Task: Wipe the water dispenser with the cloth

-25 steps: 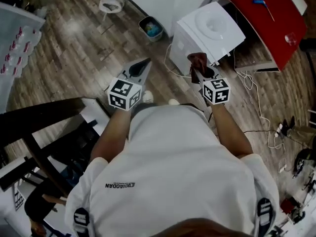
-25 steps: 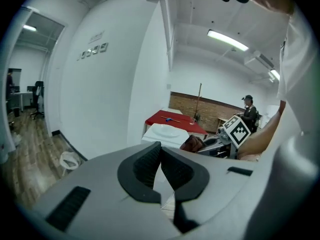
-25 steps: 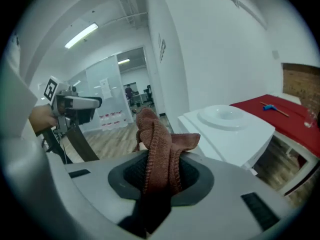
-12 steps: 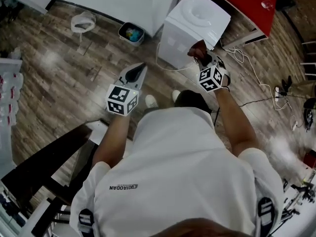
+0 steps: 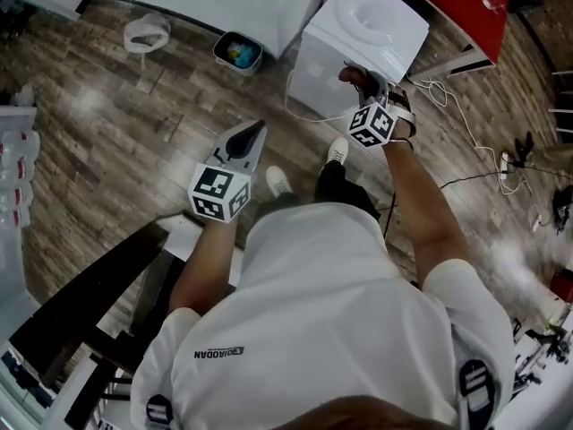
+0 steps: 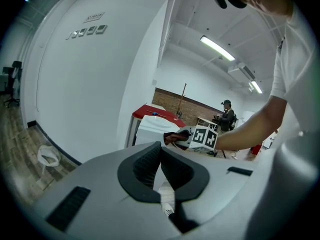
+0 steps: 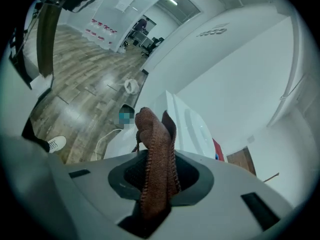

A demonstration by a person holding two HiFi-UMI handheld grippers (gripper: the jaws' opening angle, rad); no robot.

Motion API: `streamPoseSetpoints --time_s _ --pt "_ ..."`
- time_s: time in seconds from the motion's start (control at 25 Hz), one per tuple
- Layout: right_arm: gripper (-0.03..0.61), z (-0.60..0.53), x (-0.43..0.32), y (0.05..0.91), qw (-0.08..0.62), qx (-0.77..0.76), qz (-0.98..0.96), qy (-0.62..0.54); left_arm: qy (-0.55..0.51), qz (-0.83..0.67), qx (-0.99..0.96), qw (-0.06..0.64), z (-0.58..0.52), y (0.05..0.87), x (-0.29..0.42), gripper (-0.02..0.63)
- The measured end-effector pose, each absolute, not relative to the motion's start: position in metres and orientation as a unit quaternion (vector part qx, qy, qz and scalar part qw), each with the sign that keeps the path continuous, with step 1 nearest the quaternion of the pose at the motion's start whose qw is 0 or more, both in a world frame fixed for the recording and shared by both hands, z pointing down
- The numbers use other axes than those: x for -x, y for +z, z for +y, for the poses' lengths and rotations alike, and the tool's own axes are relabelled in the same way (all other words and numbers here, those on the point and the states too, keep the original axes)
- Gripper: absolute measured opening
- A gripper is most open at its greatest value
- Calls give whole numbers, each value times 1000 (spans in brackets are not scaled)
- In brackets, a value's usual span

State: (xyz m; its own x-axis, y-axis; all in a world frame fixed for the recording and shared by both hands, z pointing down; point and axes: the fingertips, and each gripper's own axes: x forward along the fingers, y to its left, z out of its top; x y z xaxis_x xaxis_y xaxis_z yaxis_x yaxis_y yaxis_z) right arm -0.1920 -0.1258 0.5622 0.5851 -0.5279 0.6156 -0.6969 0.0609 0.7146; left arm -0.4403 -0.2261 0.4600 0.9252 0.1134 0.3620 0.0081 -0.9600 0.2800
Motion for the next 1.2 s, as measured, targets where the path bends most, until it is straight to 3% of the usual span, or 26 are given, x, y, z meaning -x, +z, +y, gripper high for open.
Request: streamPoseSetpoints --time_s 1.2 --pt "89 -133 201 724 569 -651 -470 180 249 0 -956 158 -222 491 445 -3"
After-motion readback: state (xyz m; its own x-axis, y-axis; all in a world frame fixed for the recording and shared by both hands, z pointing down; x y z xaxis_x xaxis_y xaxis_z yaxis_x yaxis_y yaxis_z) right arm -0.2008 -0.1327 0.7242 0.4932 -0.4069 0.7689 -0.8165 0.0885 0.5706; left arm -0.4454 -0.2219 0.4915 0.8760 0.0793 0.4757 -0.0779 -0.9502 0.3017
